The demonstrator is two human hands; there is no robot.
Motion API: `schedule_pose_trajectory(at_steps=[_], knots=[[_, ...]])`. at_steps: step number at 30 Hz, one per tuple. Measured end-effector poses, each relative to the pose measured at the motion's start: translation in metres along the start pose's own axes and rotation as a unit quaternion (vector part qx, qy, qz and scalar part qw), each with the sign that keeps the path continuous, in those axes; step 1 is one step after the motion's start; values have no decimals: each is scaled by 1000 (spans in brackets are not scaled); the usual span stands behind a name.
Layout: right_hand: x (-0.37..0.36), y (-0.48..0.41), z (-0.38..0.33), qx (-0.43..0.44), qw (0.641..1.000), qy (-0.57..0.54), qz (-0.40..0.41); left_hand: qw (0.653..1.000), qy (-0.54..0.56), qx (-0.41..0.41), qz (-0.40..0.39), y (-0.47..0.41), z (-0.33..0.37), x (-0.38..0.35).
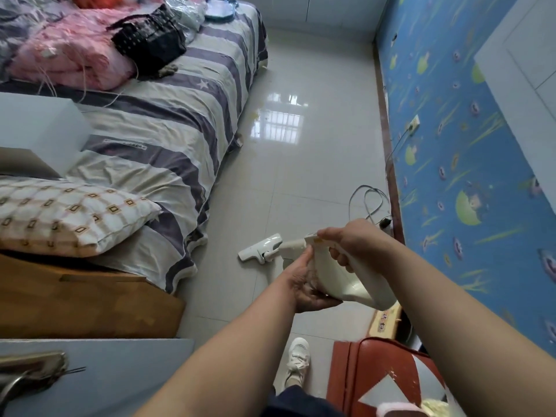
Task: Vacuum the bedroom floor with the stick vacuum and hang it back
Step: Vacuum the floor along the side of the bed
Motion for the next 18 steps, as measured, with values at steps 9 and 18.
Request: schedule_pose_trajectory(at_steps=[9,18], knots=[[-18,-17,12,-2,1000,-27,-1,999,10,3,32,1,4,25],[-35,-33,-3,9,999,-34,-10,998,31,-19,53,-4,24,40]])
Point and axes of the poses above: each hand's wrist, its own y-axis away from the middle knuckle, its own x-axis out of the back of the hand, z = x × y, the point moved 10 cm from there along -y, towards the middle knuckle, and after that the axes turned 1 degree about -y, right-handed, at the moved point
